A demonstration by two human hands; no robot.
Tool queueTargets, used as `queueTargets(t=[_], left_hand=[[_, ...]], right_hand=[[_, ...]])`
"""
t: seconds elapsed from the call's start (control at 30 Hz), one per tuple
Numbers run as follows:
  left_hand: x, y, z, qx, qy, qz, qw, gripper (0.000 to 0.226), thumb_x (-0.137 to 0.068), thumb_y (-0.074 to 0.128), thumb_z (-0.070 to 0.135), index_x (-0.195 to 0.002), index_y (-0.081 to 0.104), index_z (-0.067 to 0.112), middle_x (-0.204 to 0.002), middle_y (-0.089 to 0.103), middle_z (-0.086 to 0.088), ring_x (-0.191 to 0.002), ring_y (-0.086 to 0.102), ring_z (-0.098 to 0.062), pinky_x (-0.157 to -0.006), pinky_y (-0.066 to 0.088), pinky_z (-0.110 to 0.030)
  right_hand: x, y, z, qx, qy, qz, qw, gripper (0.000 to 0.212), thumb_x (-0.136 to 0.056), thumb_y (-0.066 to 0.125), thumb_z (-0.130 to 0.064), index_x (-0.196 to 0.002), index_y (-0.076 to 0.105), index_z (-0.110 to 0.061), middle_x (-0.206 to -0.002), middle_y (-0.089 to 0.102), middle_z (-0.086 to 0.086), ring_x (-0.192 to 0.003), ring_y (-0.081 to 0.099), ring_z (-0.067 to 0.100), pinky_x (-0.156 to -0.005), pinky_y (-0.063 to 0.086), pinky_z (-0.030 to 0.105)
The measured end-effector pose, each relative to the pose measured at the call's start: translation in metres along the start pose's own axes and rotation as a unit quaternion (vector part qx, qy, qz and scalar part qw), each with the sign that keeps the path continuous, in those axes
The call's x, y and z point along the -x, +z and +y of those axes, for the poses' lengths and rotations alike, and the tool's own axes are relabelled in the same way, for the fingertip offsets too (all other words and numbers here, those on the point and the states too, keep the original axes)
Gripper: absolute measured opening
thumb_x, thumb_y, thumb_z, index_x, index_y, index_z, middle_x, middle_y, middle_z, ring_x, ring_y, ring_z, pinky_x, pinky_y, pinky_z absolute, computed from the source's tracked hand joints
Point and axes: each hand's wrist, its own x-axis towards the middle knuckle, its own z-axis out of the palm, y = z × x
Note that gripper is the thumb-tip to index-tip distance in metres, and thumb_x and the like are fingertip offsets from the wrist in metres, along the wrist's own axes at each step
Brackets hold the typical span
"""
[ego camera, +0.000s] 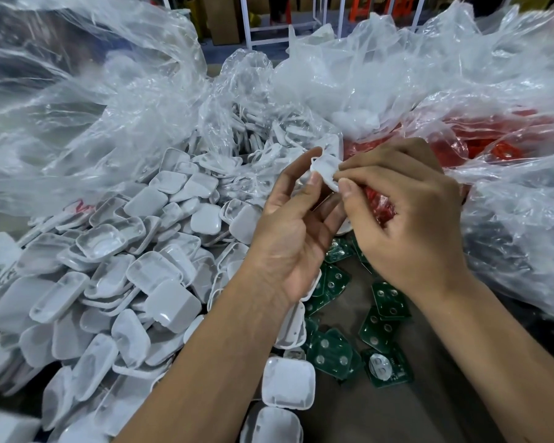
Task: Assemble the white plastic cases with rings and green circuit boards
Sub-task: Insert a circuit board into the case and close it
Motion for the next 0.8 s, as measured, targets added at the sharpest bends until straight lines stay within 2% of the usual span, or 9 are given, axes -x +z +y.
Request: queueTargets(t=[0.07,0.17,0.3,0.4,0.43,0.53,0.6,0.73,0.8], left_hand=[[0.0,0.0,0.0,-0.008,-0.004,0.006,1.0,0.033,-0.104,0.051,0.004,-0.134,0.062,0.012,-0.1,0.07,-0.013,-0.087,0.074,-0.02,-0.084,0.063,-0.033],[0.0,0.0,0.001,-0.009,-0.016,0.006,1.0,0.034,-0.106,0.046,0.006,-0.136,0.061,0.009,-0.116,0.072,-0.019,-0.098,0.074,-0.027,-0.09,0.062,-0.037],[-0.001,-0.002,0.007,-0.019,-0.028,0.03,0.999,0.032,-0.106,0.042,0.005,-0.129,0.066,0.007,-0.114,0.074,-0.024,-0.088,0.076,-0.033,-0.087,0.061,-0.035],[-0.002,-0.003,0.011,-0.042,-0.026,0.049,0.998,0.031,-0.108,0.041,0.005,-0.12,0.069,0.008,-0.116,0.073,-0.026,-0.086,0.076,-0.034,-0.079,0.063,-0.032],[-0.002,-0.002,0.012,-0.057,-0.024,0.054,0.997,0.031,-0.108,0.041,0.005,-0.119,0.069,0.009,-0.117,0.073,-0.026,-0.086,0.076,-0.033,-0.076,0.064,-0.031],[-0.002,-0.003,0.012,-0.13,-0.019,0.07,0.989,0.031,-0.108,0.042,0.006,-0.121,0.07,0.01,-0.108,0.077,-0.018,-0.081,0.077,-0.028,-0.069,0.064,-0.03],[-0.001,-0.004,0.011,-0.165,-0.016,0.074,0.983,0.031,-0.107,0.044,0.005,-0.116,0.073,0.011,-0.103,0.079,-0.014,-0.078,0.077,-0.024,-0.066,0.062,-0.029],[0.0,-0.002,0.008,-0.188,-0.009,0.069,0.98,0.03,-0.107,0.046,0.004,-0.107,0.075,0.013,-0.099,0.079,-0.012,-0.078,0.077,-0.025,-0.067,0.062,-0.029],[0.001,-0.001,0.008,-0.193,-0.007,0.07,0.979,0.028,-0.107,0.047,0.004,-0.11,0.074,0.012,-0.099,0.079,-0.013,-0.078,0.077,-0.026,-0.066,0.062,-0.028]], right_hand=[[-0.002,-0.002,0.001,0.0,0.0,0.004,1.0,0.021,-0.102,0.067,-0.018,-0.095,0.081,-0.004,-0.096,0.077,0.005,-0.1,0.065,0.029,-0.094,0.047,0.03],[-0.003,-0.004,0.004,-0.012,0.019,0.033,0.999,0.024,-0.105,0.063,-0.019,-0.097,0.08,-0.004,-0.096,0.076,0.005,-0.098,0.065,0.028,-0.089,0.048,0.032],[-0.001,-0.005,0.005,-0.084,0.174,0.022,0.981,0.018,-0.104,0.062,-0.022,-0.098,0.077,-0.013,-0.081,0.067,-0.013,-0.071,0.061,0.0,-0.065,0.046,0.017],[0.001,-0.004,0.007,-0.148,0.255,0.0,0.955,0.016,-0.103,0.064,-0.026,-0.096,0.077,-0.019,-0.075,0.07,-0.011,-0.064,0.067,0.011,-0.059,0.056,0.037],[0.0,-0.004,0.006,-0.159,0.259,-0.009,0.953,0.014,-0.102,0.065,-0.025,-0.094,0.076,-0.023,-0.073,0.071,-0.012,-0.062,0.068,0.012,-0.059,0.056,0.037],[0.0,-0.002,0.003,-0.196,0.265,-0.051,0.943,0.01,-0.1,0.07,-0.024,-0.092,0.075,-0.027,-0.07,0.072,-0.018,-0.055,0.067,0.002,-0.053,0.049,0.016],[0.002,0.001,0.003,-0.213,0.28,-0.065,0.934,0.007,-0.098,0.073,-0.026,-0.091,0.076,-0.024,-0.07,0.073,-0.017,-0.049,0.064,-0.001,-0.048,0.045,0.009],[0.004,0.004,0.008,-0.23,0.312,-0.05,0.921,0.004,-0.094,0.077,-0.026,-0.09,0.076,-0.027,-0.077,0.076,-0.01,-0.052,0.063,0.001,-0.049,0.045,0.01],[0.003,0.002,0.01,-0.213,0.291,-0.044,0.932,0.006,-0.093,0.078,-0.02,-0.092,0.076,-0.026,-0.078,0.074,-0.007,-0.058,0.064,0.004,-0.053,0.046,0.013]])
